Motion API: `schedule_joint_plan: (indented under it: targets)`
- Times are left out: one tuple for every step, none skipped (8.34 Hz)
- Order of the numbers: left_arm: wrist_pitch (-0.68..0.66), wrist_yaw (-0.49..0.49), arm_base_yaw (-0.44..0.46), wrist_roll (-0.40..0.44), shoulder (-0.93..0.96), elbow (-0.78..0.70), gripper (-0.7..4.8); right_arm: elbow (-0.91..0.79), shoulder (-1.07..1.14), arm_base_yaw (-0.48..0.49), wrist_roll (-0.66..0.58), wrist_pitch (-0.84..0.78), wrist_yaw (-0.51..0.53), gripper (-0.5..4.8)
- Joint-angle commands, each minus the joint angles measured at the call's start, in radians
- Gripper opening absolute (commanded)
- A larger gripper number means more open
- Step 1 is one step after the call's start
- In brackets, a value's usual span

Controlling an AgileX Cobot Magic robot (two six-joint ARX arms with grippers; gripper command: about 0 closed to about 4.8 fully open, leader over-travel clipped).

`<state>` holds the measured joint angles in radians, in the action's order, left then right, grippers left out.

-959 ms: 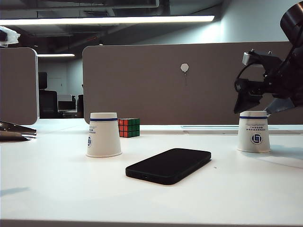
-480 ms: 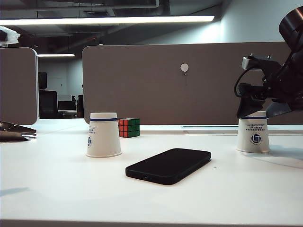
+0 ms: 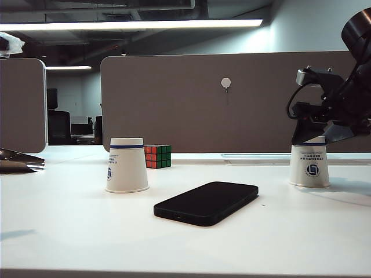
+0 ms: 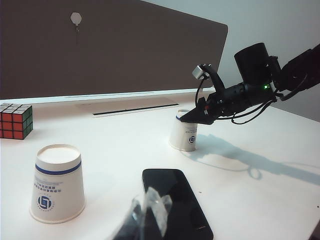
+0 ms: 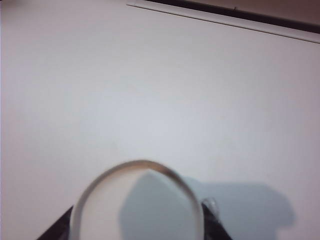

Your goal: Carefully pick up the cup on the right and stack it on top of the cup on the left.

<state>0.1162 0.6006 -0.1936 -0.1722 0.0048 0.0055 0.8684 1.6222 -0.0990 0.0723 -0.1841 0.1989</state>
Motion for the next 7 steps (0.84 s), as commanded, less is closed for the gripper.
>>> schedule_joint_plan:
  targets:
    - [0.016, 0.002, -0.001, 0.007, 0.0, 0.002, -0.04, 0.005, -0.003, 0.0, -0.001, -0.014, 0.002, 2.69]
    - [0.016, 0.002, -0.001, 0.007, 0.0, 0.002, -0.04, 0.005, -0.003, 0.0, -0.001, -0.014, 0.002, 2.73]
    - [0.016, 0.002, -0.001, 0.007, 0.0, 0.002, -0.04, 0.005, -0.003, 0.0, -0.001, -0.014, 0.002, 3.25]
    - [0.016, 0.002, -0.001, 0.007, 0.0, 0.002, -0.04, 0.005, -0.003, 0.0, 0.0, -0.015, -0.002, 3.91]
    - [0.016, 0.002, -0.001, 0.007, 0.0, 0.002, -0.04, 0.005, -0.002, 0.0, 0.0, -0.017, -0.018, 3.92]
    - [0.016, 0.002, -0.001, 0.007, 0.0, 0.002, -0.04, 0.005, -0.001, 0.0, 0.0, -0.022, -0.018, 3.99]
    - [0.016, 0.002, -0.001, 0.007, 0.0, 0.002, -0.04, 0.005, 0.008, 0.0, 0.0, -0.038, -0.018, 4.19]
